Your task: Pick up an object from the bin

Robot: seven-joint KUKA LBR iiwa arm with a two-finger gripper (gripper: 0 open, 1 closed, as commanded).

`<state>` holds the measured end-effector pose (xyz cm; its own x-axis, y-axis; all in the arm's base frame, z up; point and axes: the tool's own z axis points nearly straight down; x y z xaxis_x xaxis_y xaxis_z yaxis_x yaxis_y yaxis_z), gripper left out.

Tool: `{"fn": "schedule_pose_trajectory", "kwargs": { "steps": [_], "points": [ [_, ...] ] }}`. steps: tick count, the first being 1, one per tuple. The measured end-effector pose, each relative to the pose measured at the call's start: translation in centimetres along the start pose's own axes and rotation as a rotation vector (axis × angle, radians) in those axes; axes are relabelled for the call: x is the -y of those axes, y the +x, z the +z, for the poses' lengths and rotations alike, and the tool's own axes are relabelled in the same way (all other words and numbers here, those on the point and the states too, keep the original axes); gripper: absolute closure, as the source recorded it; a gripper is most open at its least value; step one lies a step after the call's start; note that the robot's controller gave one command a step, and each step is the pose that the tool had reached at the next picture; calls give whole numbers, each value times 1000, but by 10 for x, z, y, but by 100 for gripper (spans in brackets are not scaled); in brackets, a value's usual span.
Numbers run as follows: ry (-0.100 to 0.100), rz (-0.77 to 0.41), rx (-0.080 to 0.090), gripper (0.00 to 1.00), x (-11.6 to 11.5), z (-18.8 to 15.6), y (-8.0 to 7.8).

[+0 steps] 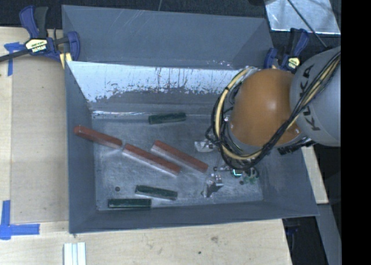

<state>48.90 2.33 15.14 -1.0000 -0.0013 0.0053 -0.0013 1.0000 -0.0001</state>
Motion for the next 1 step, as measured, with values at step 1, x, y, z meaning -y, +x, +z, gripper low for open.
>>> {"fn": "schedule_pose_trajectory", "kwargs": {
  "steps": [1],
  "points": [
    [0, 1, 8, 0, 0, -3, -2]
  ]
}}
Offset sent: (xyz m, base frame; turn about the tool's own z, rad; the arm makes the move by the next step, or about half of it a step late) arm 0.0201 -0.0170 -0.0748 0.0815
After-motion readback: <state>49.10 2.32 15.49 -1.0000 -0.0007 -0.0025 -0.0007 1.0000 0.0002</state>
